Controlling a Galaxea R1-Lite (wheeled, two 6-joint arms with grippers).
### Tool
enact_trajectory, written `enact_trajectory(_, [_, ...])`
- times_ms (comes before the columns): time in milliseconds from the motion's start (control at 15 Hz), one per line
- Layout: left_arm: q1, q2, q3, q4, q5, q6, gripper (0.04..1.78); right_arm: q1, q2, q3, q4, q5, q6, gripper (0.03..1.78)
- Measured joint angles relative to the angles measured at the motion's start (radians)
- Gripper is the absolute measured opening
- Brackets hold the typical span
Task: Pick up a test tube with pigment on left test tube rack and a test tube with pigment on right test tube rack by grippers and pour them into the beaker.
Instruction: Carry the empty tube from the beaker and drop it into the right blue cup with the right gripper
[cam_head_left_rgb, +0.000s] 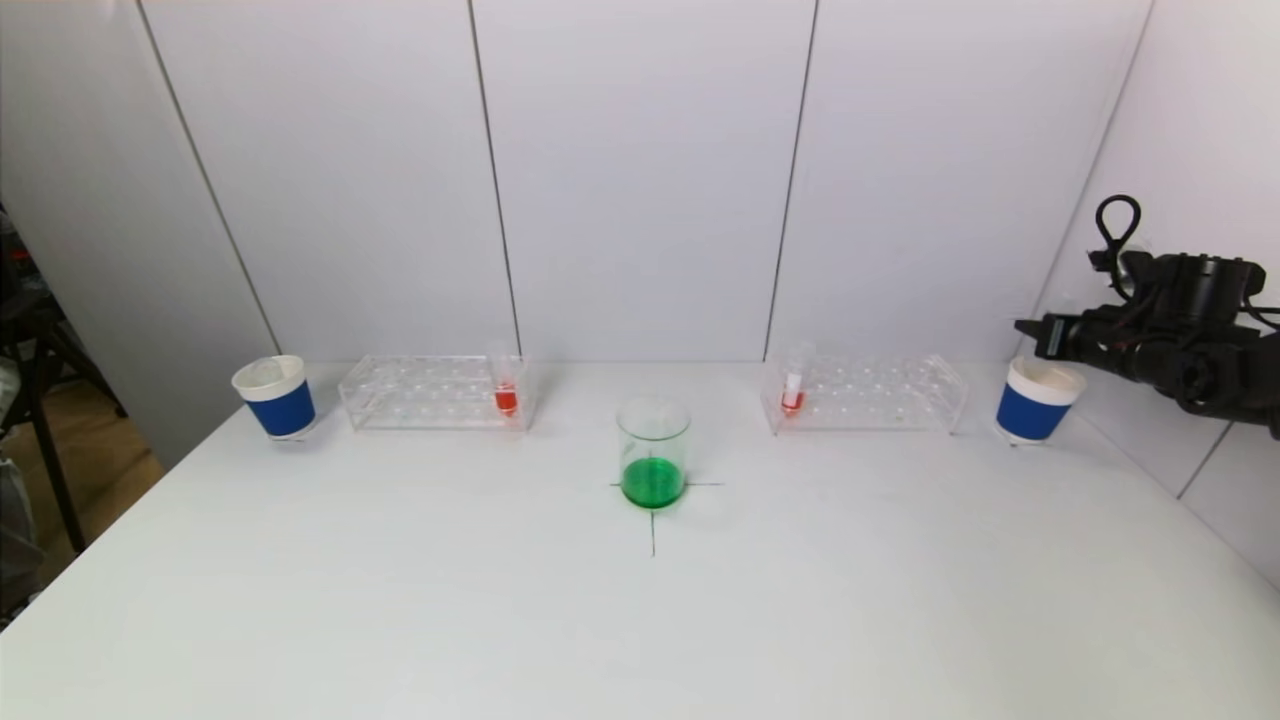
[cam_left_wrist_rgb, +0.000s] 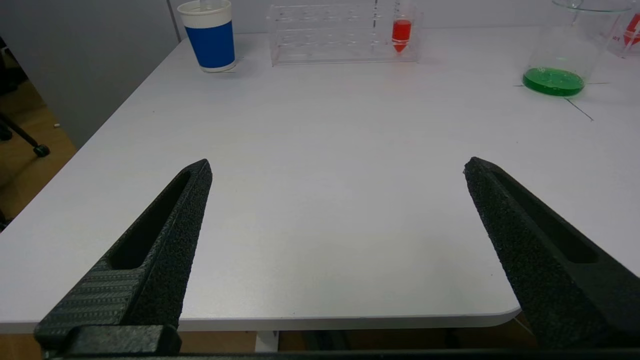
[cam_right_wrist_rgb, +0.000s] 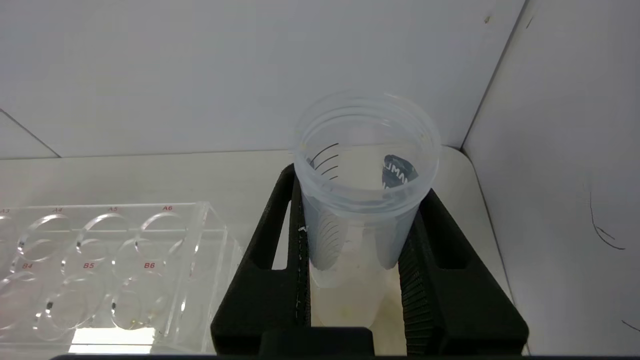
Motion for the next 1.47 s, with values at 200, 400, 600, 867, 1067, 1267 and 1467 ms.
enact_trajectory(200, [0.000, 0.000, 0.000, 0.000, 0.000, 0.000, 1.76, -0.001, 0.005, 0.022, 0.000, -0.004, -0.002, 0.56])
enact_trajectory(400, [0.000, 0.000, 0.000, 0.000, 0.000, 0.000, 1.76, -0.003, -0.001, 0.066, -0.004, -0.005, -0.007, 0.56])
enact_trajectory(600, [0.000, 0.000, 0.000, 0.000, 0.000, 0.000, 1.76, -0.007, -0.008, 0.117, -0.093, -0.005, -0.003, 0.56])
enact_trajectory(867, [0.000, 0.000, 0.000, 0.000, 0.000, 0.000, 1.76, -0.011, -0.011, 0.149, -0.123, -0.006, -0.003, 0.56])
enact_trajectory(1067, [0.000, 0.000, 0.000, 0.000, 0.000, 0.000, 1.76, -0.011, -0.013, 0.152, -0.124, -0.006, -0.003, 0.56])
enact_trajectory(1267, [0.000, 0.000, 0.000, 0.000, 0.000, 0.000, 1.76, -0.011, -0.014, 0.153, -0.124, -0.006, -0.003, 0.56])
enact_trajectory(1467, [0.000, 0.000, 0.000, 0.000, 0.000, 0.000, 1.76, -0.011, -0.015, 0.153, -0.123, -0.005, -0.003, 0.56])
